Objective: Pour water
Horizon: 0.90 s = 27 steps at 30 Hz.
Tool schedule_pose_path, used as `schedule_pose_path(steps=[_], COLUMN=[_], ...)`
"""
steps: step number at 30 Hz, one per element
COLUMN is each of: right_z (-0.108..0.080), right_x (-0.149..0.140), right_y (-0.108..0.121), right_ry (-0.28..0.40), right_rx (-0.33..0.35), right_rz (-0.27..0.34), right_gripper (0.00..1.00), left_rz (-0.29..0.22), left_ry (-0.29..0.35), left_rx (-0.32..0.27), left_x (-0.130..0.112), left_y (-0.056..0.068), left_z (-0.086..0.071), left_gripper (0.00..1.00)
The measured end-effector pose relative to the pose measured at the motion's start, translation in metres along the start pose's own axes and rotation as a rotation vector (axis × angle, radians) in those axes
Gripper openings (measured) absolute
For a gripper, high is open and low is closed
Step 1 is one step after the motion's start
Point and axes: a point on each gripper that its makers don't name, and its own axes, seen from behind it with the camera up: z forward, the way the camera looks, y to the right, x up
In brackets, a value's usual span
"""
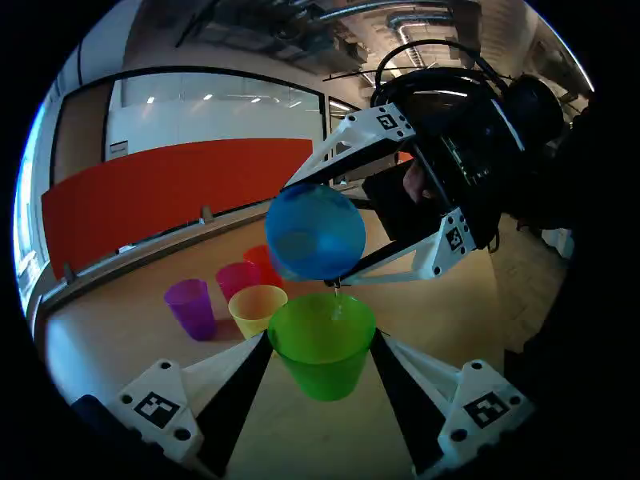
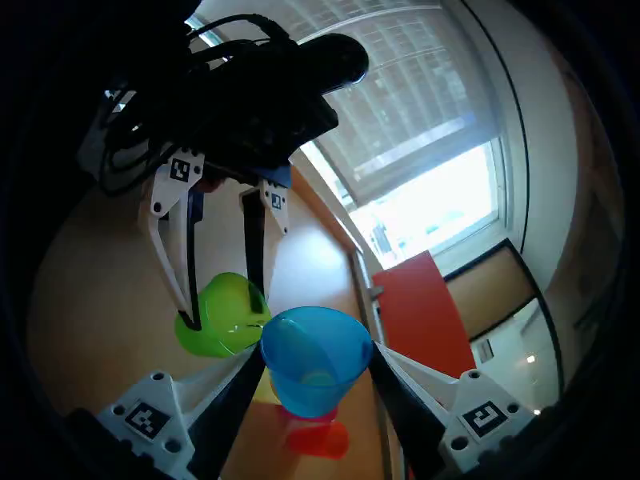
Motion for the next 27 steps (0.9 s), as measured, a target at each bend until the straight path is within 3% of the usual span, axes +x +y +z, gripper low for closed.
schedule_pose_path(steps=[27], right_z=[0.0024], right_x=[0.0001], right_y=[0.0072], right_ry=[-0.006], right_rx=[-0.022], right_rz=[-0.088], right_gripper=[0.92], left_rz=[0.001], left_ry=[0.001], left_rx=[-0.005], left_x=[0.0036], left_y=[-0.0015], left_z=[0.001], left_gripper=[0.88])
